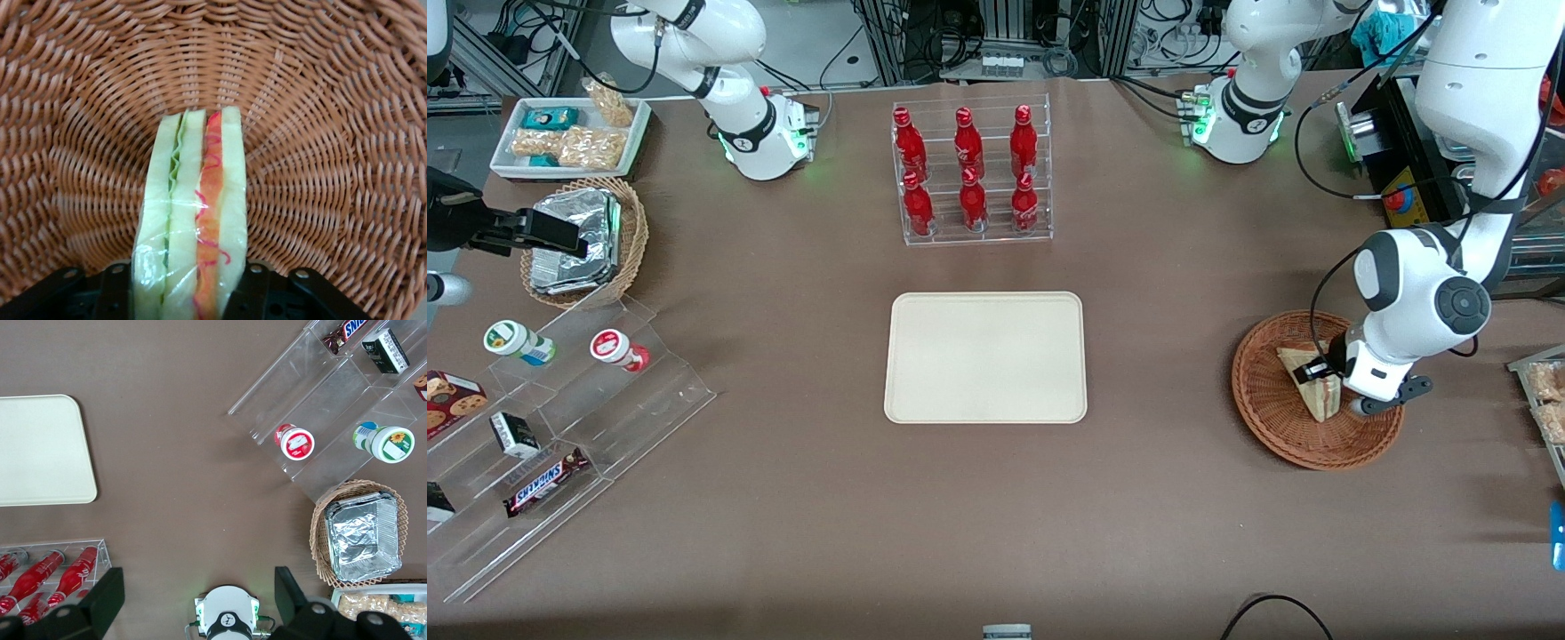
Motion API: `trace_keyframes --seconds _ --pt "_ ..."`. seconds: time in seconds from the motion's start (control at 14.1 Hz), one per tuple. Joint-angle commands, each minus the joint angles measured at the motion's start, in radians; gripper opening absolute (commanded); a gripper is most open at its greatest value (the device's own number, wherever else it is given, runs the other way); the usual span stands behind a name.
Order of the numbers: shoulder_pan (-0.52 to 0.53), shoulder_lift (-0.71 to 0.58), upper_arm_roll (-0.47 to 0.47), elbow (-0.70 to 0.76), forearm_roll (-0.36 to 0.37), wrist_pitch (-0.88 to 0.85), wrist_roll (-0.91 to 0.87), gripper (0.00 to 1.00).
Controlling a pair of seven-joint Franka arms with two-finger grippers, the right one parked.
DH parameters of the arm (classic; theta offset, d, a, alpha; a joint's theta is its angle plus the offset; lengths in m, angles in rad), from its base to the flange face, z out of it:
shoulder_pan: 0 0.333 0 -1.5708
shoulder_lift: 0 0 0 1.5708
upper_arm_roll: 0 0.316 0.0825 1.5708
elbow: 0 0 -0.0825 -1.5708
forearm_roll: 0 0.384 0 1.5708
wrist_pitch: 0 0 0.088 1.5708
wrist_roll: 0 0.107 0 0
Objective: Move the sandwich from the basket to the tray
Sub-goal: 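Close the left gripper on the sandwich and lift it, then carry the sandwich with the left gripper over the cream tray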
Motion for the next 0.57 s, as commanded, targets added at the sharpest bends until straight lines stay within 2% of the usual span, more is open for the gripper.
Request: trace_keyframes --seconds 0.0,0.14,0.28,0.5 --pt "-0.002 -0.08 -0.01 0.036 -0.001 -0.166 0.011 0.09" --pt "-0.022 -0.124 -0.037 0.054 -0.002 -0.225 0.005 0.09" --pt "-0.045 -0.154 -0.109 0.054 0.001 -0.271 0.011 0.09" --pt "-0.138 -0.155 -0.173 0.073 0.009 -0.297 -0.009 0.09"
